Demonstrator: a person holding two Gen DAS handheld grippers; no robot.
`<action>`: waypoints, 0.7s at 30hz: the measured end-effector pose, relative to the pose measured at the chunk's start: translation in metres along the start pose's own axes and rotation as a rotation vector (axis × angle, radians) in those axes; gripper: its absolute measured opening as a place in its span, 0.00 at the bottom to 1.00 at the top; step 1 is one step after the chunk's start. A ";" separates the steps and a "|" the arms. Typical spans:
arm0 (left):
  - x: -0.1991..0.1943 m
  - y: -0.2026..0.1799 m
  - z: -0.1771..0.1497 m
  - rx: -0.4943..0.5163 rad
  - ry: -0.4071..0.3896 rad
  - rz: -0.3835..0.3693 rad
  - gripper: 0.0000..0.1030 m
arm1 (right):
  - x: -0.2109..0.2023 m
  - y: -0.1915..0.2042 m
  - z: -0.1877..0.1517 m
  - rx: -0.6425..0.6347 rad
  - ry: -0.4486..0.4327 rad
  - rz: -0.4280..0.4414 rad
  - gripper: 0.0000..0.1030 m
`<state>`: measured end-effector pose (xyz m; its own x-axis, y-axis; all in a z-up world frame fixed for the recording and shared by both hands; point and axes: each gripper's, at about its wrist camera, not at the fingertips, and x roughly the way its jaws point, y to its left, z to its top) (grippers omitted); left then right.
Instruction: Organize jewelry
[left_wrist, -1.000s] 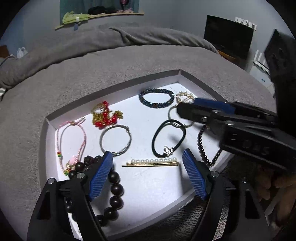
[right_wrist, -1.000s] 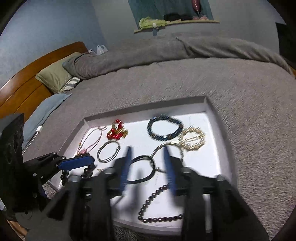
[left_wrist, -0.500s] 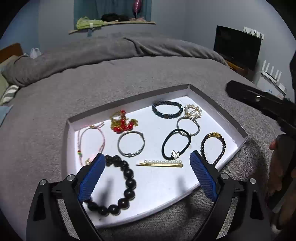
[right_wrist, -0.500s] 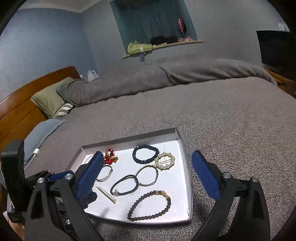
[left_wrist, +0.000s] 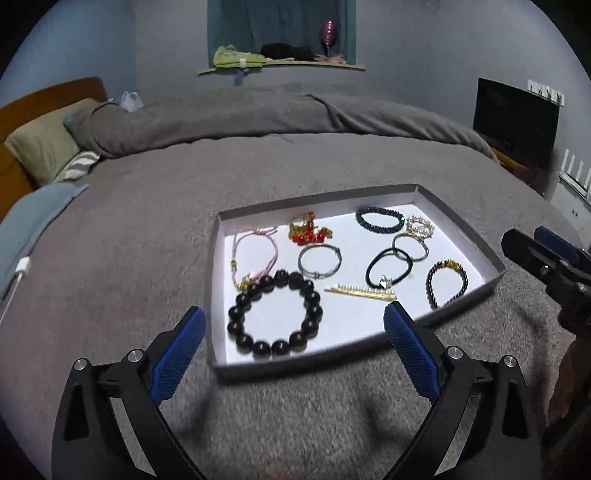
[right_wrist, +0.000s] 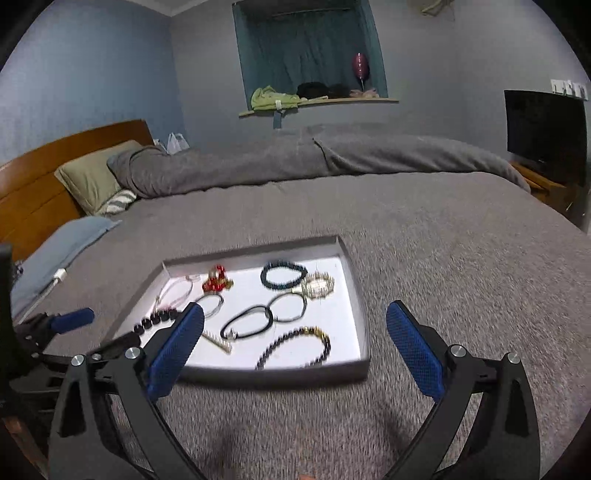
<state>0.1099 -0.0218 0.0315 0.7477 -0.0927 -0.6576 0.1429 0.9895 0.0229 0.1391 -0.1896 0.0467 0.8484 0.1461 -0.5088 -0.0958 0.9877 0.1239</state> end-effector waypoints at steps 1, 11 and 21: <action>-0.002 0.001 -0.003 0.000 -0.003 0.005 0.94 | -0.002 0.001 -0.003 -0.008 0.002 -0.008 0.95; -0.013 0.013 -0.021 -0.022 -0.009 0.022 0.94 | -0.002 -0.002 -0.028 -0.038 0.064 -0.029 0.95; -0.013 0.013 -0.022 -0.016 -0.008 0.017 0.94 | -0.004 0.000 -0.029 -0.046 0.057 -0.034 0.95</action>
<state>0.0874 -0.0055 0.0237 0.7548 -0.0771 -0.6514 0.1199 0.9926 0.0214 0.1203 -0.1888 0.0237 0.8207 0.1138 -0.5599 -0.0921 0.9935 0.0669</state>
